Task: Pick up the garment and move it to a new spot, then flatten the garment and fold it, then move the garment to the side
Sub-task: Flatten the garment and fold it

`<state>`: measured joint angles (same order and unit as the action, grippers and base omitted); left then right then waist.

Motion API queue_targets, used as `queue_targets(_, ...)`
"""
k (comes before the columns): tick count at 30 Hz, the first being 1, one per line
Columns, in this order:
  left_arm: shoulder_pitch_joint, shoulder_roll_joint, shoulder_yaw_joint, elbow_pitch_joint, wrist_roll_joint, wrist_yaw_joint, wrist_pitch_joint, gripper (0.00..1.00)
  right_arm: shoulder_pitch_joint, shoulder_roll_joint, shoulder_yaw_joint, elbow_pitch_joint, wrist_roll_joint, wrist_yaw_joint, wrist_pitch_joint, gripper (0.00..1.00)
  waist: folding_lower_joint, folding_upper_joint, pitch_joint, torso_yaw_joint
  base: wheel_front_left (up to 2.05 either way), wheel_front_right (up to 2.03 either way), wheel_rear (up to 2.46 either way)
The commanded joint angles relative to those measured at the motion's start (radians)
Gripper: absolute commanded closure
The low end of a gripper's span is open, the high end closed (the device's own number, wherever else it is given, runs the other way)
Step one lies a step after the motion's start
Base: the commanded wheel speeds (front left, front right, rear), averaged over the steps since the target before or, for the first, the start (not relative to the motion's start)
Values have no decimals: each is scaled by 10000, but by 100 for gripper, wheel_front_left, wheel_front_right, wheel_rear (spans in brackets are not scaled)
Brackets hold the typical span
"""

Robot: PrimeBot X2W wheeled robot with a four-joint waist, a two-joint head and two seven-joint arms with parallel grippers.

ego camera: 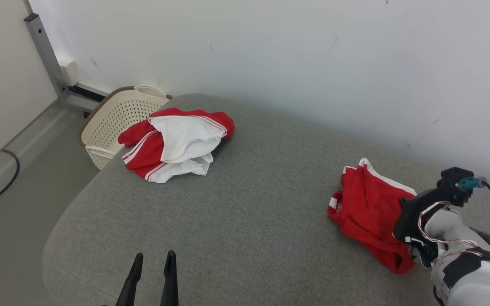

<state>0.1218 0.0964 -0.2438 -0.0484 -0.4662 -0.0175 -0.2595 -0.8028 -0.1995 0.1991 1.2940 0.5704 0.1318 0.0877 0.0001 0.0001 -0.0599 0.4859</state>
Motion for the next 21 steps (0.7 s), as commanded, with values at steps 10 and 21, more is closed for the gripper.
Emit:
queue_targets(10, -174, -46, -161, 149, 105, -48, -53, 0, 776, 451, -2297, -28, -2305, -16, 185, 100, -1, -1, 343, 268, 0, 0, 0)
queue_targets(21, -14, -150, -32, -4, 108, 47, -63, 0, 330, 1452, -4062, -34, -4791, -16, 446, 100, -1, -1, 689, 499, 0, 0, 0)
